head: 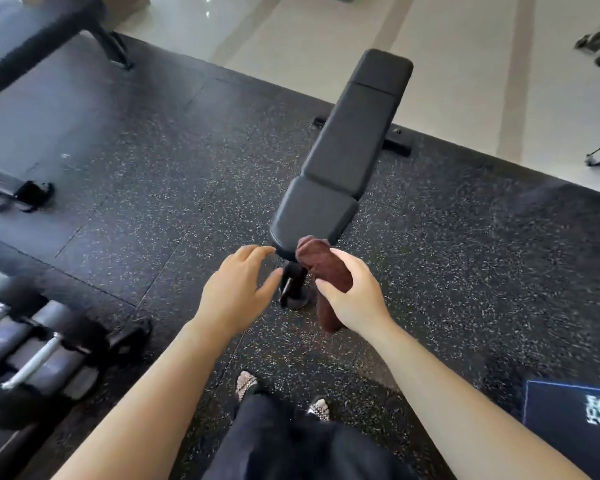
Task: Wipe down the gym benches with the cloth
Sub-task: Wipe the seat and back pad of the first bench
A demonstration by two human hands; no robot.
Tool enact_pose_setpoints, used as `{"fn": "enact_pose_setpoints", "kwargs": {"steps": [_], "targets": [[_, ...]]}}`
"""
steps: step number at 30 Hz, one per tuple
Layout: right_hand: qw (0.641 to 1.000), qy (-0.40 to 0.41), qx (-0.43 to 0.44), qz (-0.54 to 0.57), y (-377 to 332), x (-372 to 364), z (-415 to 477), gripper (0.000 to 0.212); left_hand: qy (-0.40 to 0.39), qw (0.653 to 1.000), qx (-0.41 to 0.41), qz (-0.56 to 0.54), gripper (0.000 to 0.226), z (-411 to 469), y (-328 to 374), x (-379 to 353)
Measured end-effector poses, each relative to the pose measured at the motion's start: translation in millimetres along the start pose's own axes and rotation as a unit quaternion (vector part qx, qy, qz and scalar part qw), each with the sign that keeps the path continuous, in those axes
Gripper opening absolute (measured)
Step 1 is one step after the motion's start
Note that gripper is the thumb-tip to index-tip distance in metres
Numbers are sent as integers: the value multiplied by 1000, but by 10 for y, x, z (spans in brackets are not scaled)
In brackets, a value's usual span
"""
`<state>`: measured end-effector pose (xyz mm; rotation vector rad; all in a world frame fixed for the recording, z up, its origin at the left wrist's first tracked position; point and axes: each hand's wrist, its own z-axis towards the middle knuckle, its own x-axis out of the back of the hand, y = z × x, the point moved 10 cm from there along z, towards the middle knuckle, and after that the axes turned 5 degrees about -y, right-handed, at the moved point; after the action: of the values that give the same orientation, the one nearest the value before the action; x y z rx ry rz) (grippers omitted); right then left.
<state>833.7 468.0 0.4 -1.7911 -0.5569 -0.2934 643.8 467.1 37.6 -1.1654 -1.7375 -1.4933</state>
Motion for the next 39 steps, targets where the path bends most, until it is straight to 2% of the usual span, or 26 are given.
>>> {"fn": "enact_pose_setpoints", "kwargs": {"steps": [8,13,20,25,31,34,37,39], "targets": [[998,-59,23,-21,72,116,1077,53,0,999,43,14,42,973,-66,-158],[994,-100,2,-38,181,236,1710,54,-16,995,97,6,41,1450,-180,-183],[981,-175,36,-73,257,227,2461,57,16,981,192,-10,39,1811,-284,-150],[949,-276,96,-121,460,22,2867,60,58,952,300,-24,41,1849,-363,-469],[910,-327,183,-179,810,-522,3074,59,87,931,353,-27,35,1872,-550,-1169],[873,-353,242,-232,1127,-913,3055,61,128,921,365,-39,36,1913,-766,-1554],[849,-343,268,-298,1488,-1231,3106,68,161,914,367,-68,43,2011,-993,-1956],[857,-307,284,-301,1495,-1389,3234,69,196,906,367,-80,45,2038,-1149,-2125]]}}
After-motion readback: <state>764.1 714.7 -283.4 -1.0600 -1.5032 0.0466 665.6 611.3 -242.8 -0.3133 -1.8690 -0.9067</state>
